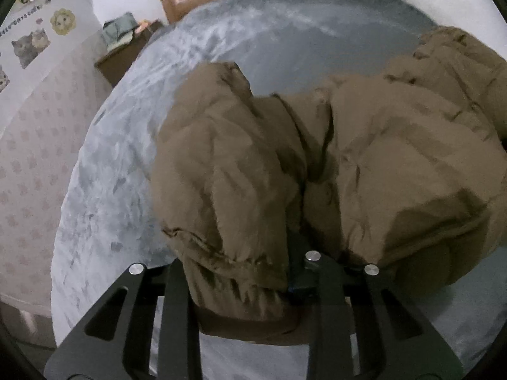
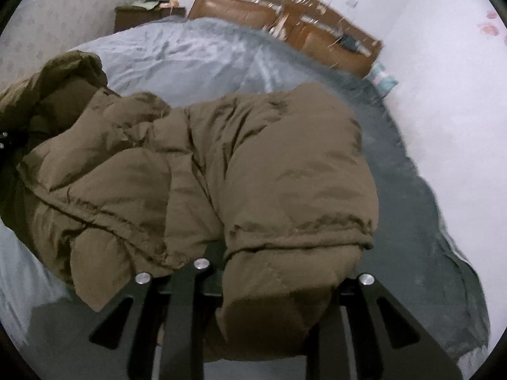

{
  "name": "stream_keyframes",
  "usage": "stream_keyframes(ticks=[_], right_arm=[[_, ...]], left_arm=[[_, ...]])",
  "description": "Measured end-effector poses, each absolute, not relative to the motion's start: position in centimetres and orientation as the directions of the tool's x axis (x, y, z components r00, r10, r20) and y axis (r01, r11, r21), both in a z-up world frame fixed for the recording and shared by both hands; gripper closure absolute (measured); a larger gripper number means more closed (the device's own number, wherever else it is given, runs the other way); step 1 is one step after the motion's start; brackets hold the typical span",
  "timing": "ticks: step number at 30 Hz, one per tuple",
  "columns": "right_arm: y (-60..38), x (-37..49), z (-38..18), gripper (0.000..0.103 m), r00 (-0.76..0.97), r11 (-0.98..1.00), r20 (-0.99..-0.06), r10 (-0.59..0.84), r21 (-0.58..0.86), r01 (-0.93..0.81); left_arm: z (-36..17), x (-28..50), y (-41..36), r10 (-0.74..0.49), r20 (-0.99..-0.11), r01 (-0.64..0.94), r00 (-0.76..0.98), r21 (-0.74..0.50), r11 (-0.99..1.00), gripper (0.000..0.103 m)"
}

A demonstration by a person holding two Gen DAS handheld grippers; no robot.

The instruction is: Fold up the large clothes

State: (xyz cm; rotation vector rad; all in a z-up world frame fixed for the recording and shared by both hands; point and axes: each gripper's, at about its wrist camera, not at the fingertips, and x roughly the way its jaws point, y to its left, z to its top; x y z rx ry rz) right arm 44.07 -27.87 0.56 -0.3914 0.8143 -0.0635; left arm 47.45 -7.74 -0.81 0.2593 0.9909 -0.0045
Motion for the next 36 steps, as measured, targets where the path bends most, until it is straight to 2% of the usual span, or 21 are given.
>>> stream_keyframes(ticks=[6, 12, 17, 28, 36], right_arm=[[-33.1, 36.8, 0.5, 0.081, 0.677, 0.94, -0.698, -0.231, -0.339, -0.029], [-37.2, 31.7, -4.4, 0.08, 0.613, 0.95, -0.753, -0.24, -0.312, -0.011], [-38.1, 30.7, -7.9, 0.077, 0.585, 0.954, -0.775, -0.241, -0.3, -0.004], [-39.0, 33.3, -8.1, 0.071, 0.566, 0.966, -0.798, -0.209, -0.259, -0.007], [-39.7, 33.4, -8.2, 0.063, 0.556, 0.973, -0.808, -0.194, -0.23, 0.006]], left_arm=[[-1.5, 40.6, -10.4, 0.032, -0.826, 0.176, 0.563, 0.157, 0.972, 0.078], [-4.3, 34.4, -10.5, 0.001, -0.84, 0.163, 0.542, 0.106, 0.981, 0.078], [-6.5, 32.5, -10.4, 0.025, -0.844, 0.164, 0.536, 0.134, 0.977, 0.074], [-7.3, 32.4, -10.3, 0.024, -0.849, 0.14, 0.527, 0.115, 0.983, 0.069], [-7.8, 32.0, -9.5, 0.014, -0.855, 0.122, 0.519, 0.09, 0.988, 0.056]])
